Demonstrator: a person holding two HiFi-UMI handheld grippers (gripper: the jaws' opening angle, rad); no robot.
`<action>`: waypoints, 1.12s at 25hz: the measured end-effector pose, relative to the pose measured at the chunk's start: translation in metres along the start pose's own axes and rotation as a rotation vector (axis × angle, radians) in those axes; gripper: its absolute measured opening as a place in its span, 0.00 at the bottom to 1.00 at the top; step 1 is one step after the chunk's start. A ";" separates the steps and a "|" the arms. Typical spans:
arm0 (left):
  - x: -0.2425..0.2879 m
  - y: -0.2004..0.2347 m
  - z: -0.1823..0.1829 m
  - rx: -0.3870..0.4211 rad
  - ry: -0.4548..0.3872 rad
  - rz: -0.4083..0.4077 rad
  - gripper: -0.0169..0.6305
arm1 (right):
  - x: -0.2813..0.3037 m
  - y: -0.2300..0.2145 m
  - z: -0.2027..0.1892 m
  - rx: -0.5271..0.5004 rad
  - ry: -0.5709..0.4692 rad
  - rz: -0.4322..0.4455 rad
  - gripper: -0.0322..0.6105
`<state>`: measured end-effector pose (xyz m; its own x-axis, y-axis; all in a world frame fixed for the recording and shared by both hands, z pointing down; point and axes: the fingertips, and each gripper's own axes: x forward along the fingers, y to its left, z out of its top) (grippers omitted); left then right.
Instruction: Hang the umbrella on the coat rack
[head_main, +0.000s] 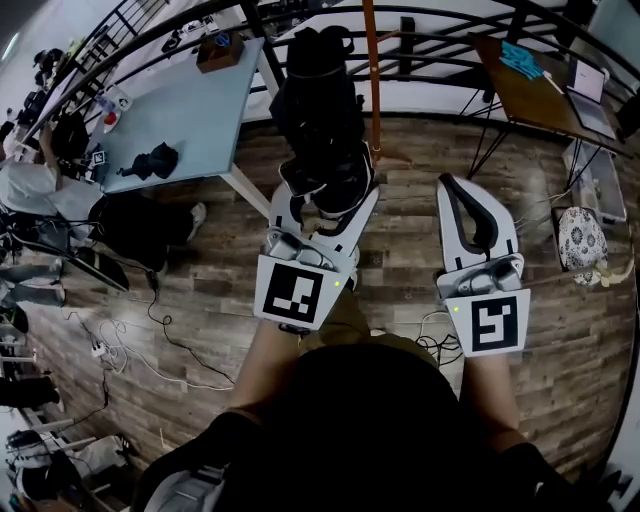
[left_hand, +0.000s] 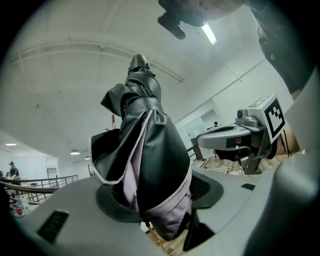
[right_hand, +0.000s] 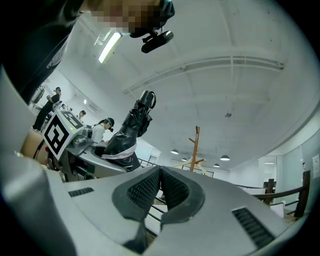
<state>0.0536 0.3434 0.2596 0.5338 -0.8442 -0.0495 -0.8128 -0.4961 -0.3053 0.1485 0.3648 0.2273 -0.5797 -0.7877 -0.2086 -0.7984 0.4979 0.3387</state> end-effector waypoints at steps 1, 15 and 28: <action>0.006 0.005 -0.002 0.001 -0.002 -0.003 0.42 | 0.006 -0.002 -0.002 -0.004 -0.001 -0.003 0.10; 0.118 0.093 -0.042 -0.013 -0.019 -0.078 0.42 | 0.132 -0.056 -0.049 -0.028 0.029 -0.060 0.10; 0.188 0.165 -0.077 -0.025 -0.001 -0.142 0.42 | 0.231 -0.077 -0.081 -0.020 0.063 -0.096 0.10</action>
<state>0.0018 0.0872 0.2734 0.6443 -0.7647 -0.0088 -0.7345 -0.6156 -0.2854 0.0890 0.1147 0.2274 -0.4890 -0.8529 -0.1831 -0.8460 0.4124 0.3380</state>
